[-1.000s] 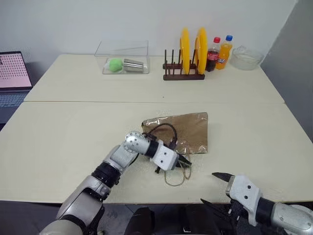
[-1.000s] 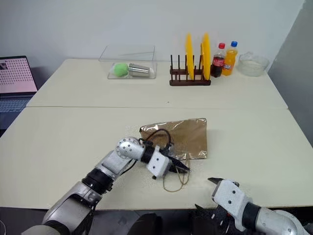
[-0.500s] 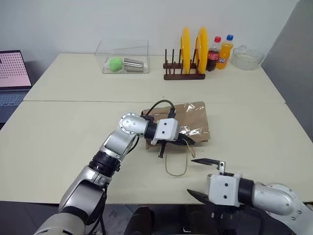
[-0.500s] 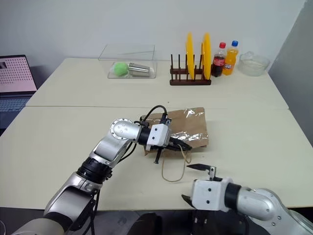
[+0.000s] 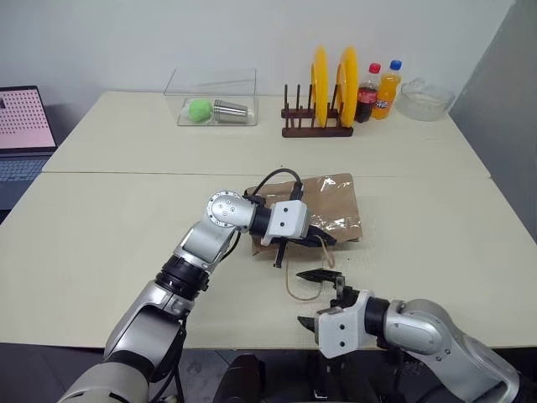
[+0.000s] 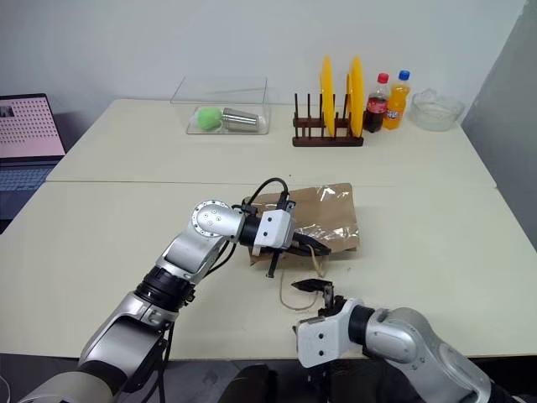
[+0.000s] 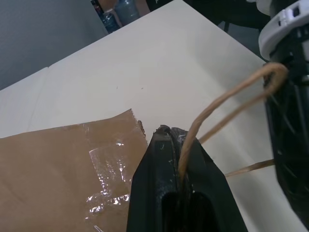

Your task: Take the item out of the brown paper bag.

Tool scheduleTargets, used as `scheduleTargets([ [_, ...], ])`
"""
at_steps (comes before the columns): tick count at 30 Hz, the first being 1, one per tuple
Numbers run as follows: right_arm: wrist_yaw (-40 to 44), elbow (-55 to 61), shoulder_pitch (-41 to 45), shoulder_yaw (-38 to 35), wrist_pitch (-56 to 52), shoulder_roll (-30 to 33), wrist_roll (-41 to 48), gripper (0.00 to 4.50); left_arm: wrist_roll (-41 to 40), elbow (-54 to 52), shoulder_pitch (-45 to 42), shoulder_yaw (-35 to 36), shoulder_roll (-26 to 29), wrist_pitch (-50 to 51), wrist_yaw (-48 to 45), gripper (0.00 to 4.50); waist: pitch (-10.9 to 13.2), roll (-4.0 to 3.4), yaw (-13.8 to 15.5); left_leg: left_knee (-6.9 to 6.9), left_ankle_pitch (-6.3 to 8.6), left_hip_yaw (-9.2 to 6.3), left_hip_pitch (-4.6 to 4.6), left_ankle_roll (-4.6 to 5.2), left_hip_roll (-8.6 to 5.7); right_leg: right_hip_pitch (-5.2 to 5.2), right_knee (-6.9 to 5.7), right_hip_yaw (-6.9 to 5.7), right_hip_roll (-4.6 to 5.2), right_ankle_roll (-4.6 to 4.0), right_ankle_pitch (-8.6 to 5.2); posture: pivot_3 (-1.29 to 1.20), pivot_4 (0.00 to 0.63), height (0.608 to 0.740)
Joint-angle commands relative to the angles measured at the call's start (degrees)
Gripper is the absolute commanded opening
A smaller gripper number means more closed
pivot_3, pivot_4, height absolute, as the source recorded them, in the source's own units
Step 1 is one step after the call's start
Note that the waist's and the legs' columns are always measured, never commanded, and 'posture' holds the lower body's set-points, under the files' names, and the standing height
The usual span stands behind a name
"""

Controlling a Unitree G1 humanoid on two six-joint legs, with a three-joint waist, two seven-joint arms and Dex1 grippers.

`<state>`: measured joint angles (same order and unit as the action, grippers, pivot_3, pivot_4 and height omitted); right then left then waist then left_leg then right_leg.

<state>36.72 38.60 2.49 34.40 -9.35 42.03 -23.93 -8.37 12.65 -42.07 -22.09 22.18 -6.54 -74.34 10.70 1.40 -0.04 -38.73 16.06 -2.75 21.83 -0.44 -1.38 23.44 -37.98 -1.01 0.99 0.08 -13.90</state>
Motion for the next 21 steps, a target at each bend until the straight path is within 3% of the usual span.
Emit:
scheduleTargets([
  [1, 0.7, 2.1, -1.2, -0.8, -0.7, -1.7, -2.8, 2.84, -0.4, -1.5, -1.4, 1.5, 0.0, -0.3, 0.2, 0.0, 0.0, 0.0, 0.0, 0.0, 0.0, 0.0, 0.0, 0.0, 0.0, 0.0, 0.0, 0.0, 0.0, 0.0, 0.0, 0.0, 0.15, 0.74],
  [8, 2.4, -0.1, -1.1, -1.7, -4.0, -5.8, -5.9, 0.18, -1.2, -2.4, -1.9, 1.8, 0.2, 1.4, -0.1, 0.0, 0.0, -0.01, 0.0, -0.01, 0.0, -0.01, -0.02, 0.0, 0.0, 0.0, -0.04, 0.0, 0.0, 0.0, 0.0, 0.0, 0.15, 0.74],
  [21, 10.2, -3.1, -1.1, 0.9, -7.8, -8.1, -7.7, 0.04, -0.9, 0.2, -8.5, 4.8, -0.6, 6.2, 3.7, 0.0, 0.0, -0.01, -0.1, -0.03, 0.0, -0.02, 0.0, 0.01, -0.02, 0.0, -0.03, -0.01, 0.0, 0.0, 0.0, 0.0, 0.15, 0.74],
])
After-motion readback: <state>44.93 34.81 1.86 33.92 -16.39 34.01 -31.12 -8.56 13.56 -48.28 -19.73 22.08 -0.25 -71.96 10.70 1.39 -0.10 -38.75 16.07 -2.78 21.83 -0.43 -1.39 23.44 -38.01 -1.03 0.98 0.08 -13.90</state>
